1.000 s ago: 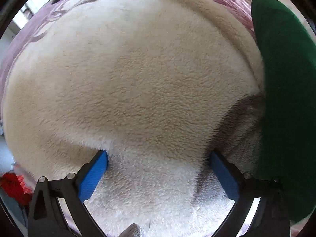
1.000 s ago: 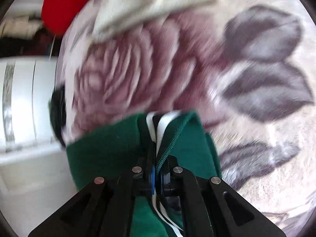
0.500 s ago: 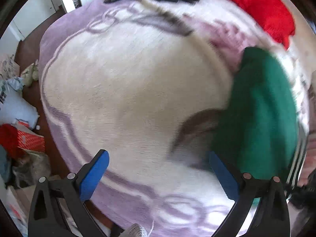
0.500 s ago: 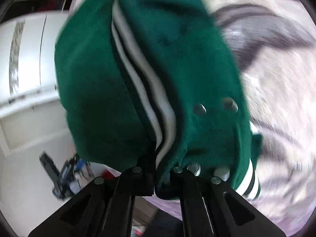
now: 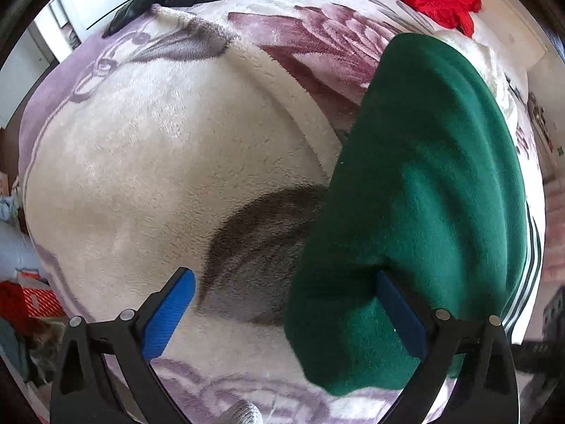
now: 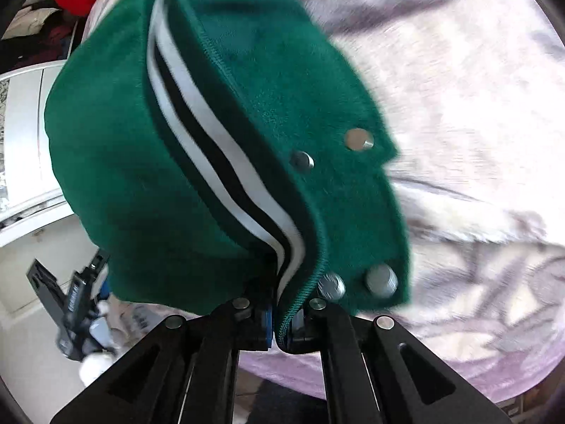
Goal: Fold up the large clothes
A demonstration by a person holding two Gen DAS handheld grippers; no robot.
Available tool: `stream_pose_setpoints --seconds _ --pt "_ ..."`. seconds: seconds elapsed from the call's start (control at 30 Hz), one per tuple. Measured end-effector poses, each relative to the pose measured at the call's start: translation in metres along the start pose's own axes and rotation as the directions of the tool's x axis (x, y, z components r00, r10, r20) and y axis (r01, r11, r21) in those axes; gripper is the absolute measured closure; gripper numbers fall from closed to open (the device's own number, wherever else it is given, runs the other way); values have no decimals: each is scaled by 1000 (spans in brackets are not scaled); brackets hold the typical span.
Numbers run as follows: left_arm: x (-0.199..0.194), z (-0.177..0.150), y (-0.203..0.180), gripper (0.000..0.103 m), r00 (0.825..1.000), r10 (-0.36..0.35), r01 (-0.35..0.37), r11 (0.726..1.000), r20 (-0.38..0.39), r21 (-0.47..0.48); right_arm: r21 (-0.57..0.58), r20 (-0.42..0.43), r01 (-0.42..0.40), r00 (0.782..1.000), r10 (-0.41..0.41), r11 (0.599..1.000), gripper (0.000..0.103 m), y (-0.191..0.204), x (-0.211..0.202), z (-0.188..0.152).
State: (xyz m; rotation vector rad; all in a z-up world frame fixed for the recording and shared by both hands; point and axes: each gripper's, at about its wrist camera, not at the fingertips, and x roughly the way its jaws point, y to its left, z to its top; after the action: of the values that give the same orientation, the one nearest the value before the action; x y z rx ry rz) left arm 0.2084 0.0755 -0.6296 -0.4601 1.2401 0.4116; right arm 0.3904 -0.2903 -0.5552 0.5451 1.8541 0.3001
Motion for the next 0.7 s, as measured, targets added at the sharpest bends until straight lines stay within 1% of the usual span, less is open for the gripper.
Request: stream_pose_setpoints --seconds 0.07,0.1,0.13,0.17,0.23,0.27,0.3,0.33,0.37,0.43,0.47,0.5,0.53,0.57,0.6,0.63,0.67,0.7 --pt "-9 4 0 0 1000 -3 3 1000 -2 20 -17 -37 -5 999 4 1000 89 4 -9 4" --pt "-15 6 -5 0 1000 2 -2 999 5 43 -24 -27 -15 1000 14 1000 83 6 -18 5" --pt "-18 9 -9 0 1000 5 -6 998 15 64 -30 0 -14 1000 14 999 61 7 -29 6" --pt "-23 13 -13 0 1000 1 -4 996 29 84 -36 61 -2 998 4 999 42 8 -49 7" --pt "-31 24 -24 0 998 -6 -2 993 65 120 -40 135 -47 989 52 998 34 7 -75 15" --pt "-33 31 -30 0 997 -10 0 991 74 132 -46 167 -85 982 91 995 34 9 -84 26" --pt "-33 39 -36 0 997 -17 5 990 81 143 -55 180 -100 978 108 993 34 12 -88 35" --pt "-30 51 -45 0 996 -20 5 988 91 152 -65 203 -108 972 119 992 34 16 -90 49" --pt "-28 61 -52 0 995 -23 7 987 99 161 -81 232 -114 964 130 990 31 22 -89 70" --pt "-18 84 -71 0 993 -24 1 981 115 194 -74 225 -115 966 129 991 31 24 -83 109" --pt "-15 91 -79 0 993 -14 -11 978 121 209 -59 195 -138 970 147 989 31 26 -70 130" --pt "-9 98 -87 0 992 -8 -21 973 125 228 -52 175 -153 971 160 987 40 34 -57 140" --pt "2 106 -95 0 993 9 -39 968 120 249 -59 179 -165 969 173 985 82 39 -54 148" --pt "8 109 -98 0 993 20 -49 965 116 257 -74 182 -158 969 169 985 99 43 -54 157" --pt "19 114 -101 0 995 18 -44 964 99 263 -86 206 -133 967 149 987 100 49 -59 166" --pt "27 116 -101 0 997 0 -22 965 82 261 -100 277 -112 951 136 989 101 55 -72 179" --pt "33 117 -101 0 997 -23 5 966 67 257 -113 351 -69 930 104 991 101 52 -86 183" --pt "38 116 -99 0 998 -48 34 968 48 248 -98 352 -59 932 90 993 101 50 -85 200"
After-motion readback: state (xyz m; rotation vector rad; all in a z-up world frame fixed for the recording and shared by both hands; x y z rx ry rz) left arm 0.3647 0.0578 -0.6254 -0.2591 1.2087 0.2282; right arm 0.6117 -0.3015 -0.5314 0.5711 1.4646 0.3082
